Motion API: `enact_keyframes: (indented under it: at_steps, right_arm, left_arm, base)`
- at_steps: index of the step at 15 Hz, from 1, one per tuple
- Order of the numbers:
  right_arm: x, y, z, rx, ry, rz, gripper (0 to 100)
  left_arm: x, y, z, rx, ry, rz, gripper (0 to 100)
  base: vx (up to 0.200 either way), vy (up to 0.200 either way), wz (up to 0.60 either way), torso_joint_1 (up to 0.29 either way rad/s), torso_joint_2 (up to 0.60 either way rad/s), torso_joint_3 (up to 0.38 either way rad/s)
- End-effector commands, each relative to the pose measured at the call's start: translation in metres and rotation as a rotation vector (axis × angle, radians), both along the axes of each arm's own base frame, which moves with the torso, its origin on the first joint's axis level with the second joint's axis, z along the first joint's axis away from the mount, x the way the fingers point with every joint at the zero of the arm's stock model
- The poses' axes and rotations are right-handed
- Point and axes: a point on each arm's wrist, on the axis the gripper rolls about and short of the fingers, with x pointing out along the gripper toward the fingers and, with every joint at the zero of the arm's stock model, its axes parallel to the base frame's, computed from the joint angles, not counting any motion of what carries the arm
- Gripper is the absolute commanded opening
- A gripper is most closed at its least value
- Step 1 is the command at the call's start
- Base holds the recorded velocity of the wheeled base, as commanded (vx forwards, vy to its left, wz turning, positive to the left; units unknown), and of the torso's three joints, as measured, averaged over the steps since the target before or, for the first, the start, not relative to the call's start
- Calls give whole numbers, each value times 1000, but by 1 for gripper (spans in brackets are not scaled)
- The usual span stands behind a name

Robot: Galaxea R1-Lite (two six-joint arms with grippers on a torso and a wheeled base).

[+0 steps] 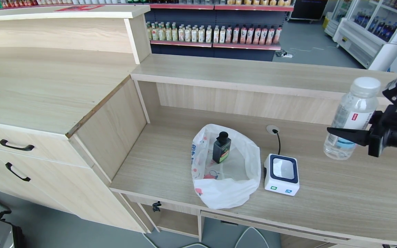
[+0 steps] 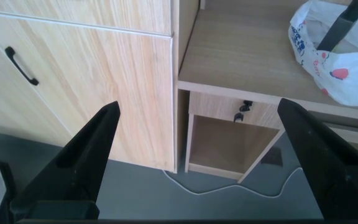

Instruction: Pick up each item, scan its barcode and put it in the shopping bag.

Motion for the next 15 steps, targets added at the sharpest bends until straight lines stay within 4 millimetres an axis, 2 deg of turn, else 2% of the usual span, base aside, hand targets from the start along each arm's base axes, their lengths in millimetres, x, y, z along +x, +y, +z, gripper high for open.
enact_keyframes:
  at_steps: [1,6,10,13,15]
  right_arm:
    - [-29,7,10,4,-36,-118,0]
    - [-42,7,11,-7,-54,-153,0]
    - [-45,16,19,-8,-131,-112,0]
    - [-41,31,23,8,-178,-40,0]
    - [-33,34,18,14,-149,-21,0]
  left_arm:
    - [0,0,0,-1,0,1,100]
    - [0,0,0,-1,0,1,100]
    - [0,0,0,-1,0,1,100]
    - [0,0,0,-1,0,1,100]
    - [0,0,0,-1,0,1,100]
  base:
    - [0,0,0,0,0,0]
    - [0,0,0,0,0,0]
    - [0,0,600,2,0,1]
    - [0,0,600,2,5,2]
    - [0,0,600,2,0,7]
